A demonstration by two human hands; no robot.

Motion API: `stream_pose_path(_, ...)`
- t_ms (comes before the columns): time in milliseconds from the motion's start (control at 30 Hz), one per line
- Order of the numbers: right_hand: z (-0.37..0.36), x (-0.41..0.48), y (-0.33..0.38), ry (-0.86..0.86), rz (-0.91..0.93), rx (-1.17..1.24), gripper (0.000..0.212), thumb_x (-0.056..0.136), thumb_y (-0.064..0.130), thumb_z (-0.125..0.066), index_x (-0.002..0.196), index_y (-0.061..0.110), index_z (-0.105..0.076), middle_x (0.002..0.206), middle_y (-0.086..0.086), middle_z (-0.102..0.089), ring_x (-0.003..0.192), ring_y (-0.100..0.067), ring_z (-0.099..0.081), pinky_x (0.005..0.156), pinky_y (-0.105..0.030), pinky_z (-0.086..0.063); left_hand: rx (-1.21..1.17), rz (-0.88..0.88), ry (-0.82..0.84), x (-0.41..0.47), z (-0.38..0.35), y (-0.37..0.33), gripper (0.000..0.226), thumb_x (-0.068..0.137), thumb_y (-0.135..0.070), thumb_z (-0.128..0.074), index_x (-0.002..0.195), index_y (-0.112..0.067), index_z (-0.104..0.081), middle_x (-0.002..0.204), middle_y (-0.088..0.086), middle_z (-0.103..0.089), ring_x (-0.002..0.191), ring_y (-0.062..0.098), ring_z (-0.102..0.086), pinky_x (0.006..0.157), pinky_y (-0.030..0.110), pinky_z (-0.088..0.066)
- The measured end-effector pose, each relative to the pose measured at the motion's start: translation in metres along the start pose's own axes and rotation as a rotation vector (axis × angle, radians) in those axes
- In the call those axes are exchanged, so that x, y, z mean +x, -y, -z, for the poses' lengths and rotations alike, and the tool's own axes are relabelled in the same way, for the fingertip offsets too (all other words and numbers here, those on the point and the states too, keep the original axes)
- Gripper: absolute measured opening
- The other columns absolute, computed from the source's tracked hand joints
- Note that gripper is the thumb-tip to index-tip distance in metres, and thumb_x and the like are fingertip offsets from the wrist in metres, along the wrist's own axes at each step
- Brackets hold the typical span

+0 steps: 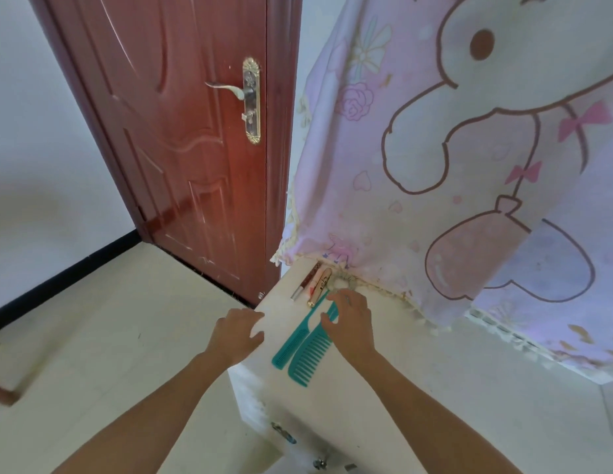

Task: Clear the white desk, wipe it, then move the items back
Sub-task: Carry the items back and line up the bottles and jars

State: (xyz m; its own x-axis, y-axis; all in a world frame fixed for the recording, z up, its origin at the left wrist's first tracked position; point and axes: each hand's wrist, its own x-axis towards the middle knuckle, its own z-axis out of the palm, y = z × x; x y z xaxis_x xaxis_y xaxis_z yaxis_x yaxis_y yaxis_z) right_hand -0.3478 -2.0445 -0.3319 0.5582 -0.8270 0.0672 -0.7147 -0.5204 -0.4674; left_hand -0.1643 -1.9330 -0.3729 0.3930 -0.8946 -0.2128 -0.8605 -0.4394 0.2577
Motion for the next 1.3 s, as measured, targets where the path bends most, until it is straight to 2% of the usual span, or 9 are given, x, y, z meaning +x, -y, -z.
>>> stream_pose_path(133,0.024,0.016,0.019,0.054,0.164,-0.099,0.027,0.088,0.029,-0.054,0.112,0.020,-0.058,0.120,0.000,-0.055,0.117,-0.018,-0.042,0.096,-0.030,-0.031,-0.208,0.029,-0.246,-0.012,0.041,-0.001,0.042,0.093,-0.028,-0.047,0.134,-0.019,-0.043,0.139,-0.001,-0.045,0.129,0.017,-0.034,0.106,0.033,-0.030)
stream_pose_path(300,0.021,0.015,0.065,0.164,0.417,-0.010,0.031,0.086,0.034,-0.056,0.113,0.021,-0.059,0.119,0.004,-0.056,0.118,-0.016,-0.039,0.095,-0.028,-0.023,-0.314,0.122,-0.495,-0.063,0.062,0.017,0.037,0.089,-0.016,-0.057,0.125,-0.009,-0.055,0.128,0.007,-0.056,0.122,0.025,-0.044,0.098,0.041,-0.041)
stream_pose_path(400,0.004,0.010,0.096,0.223,0.608,-0.018,0.035,0.086,0.034,-0.054,0.118,0.021,-0.056,0.122,0.004,-0.053,0.120,-0.016,-0.036,0.092,-0.027,-0.021,-0.290,0.229,-0.563,-0.103,0.060,0.037,0.034,0.086,-0.013,-0.061,0.119,-0.004,-0.059,0.122,0.011,-0.060,0.117,0.031,-0.049,0.095,0.045,-0.043)
stream_pose_path(500,-0.018,-0.003,0.132,0.313,0.724,-0.030,0.035,0.086,0.031,-0.054,0.120,0.019,-0.057,0.121,0.001,-0.055,0.120,-0.017,-0.038,0.094,-0.029,-0.025,-0.276,0.400,-0.586,-0.157,0.052,0.065,0.034,0.085,-0.011,-0.061,0.118,-0.002,-0.059,0.122,0.013,-0.059,0.117,0.034,-0.049,0.096,0.049,-0.043)
stream_pose_path(633,-0.054,-0.034,0.185,0.405,0.926,-0.014,0.037,0.087,0.033,-0.053,0.122,0.020,-0.055,0.120,0.002,-0.056,0.120,-0.016,-0.041,0.094,-0.027,-0.024,-0.202,0.612,-0.640,-0.241,0.047,0.103,0.036,0.087,-0.016,-0.059,0.122,-0.007,-0.056,0.125,0.010,-0.057,0.122,0.031,-0.046,0.101,0.046,-0.039)
stream_pose_path(767,-0.076,-0.077,0.248,0.439,1.123,0.025,0.040,0.086,0.033,-0.055,0.124,0.019,-0.054,0.123,0.001,-0.055,0.120,-0.018,-0.041,0.094,-0.029,-0.026,-0.152,0.800,-0.723,-0.332,0.047,0.127,0.037,0.087,-0.019,-0.059,0.123,-0.009,-0.056,0.126,0.009,-0.056,0.121,0.029,-0.045,0.101,0.045,-0.039)
stream_pose_path(1000,-0.089,-0.211,0.368,0.463,1.430,0.127,0.041,0.086,0.033,-0.057,0.124,0.018,-0.053,0.126,-0.001,-0.050,0.121,-0.019,-0.040,0.094,-0.031,-0.028,-0.103,1.013,-0.953,-0.509,0.053,0.144,0.030,0.080,-0.007,-0.067,0.110,-0.002,-0.064,0.113,0.016,-0.063,0.109,0.038,-0.052,0.093,0.047,-0.041)
stream_pose_path(1300,-0.064,-0.379,0.502,0.421,1.575,0.228,0.037,0.088,0.031,-0.056,0.123,0.019,-0.053,0.128,-0.003,-0.049,0.121,-0.020,-0.039,0.096,-0.034,-0.029,-0.007,1.179,-1.162,-0.709,0.091,0.163,0.035,0.089,-0.018,-0.054,0.123,-0.011,-0.055,0.128,0.007,-0.055,0.119,0.026,-0.044,0.095,0.036,-0.037)
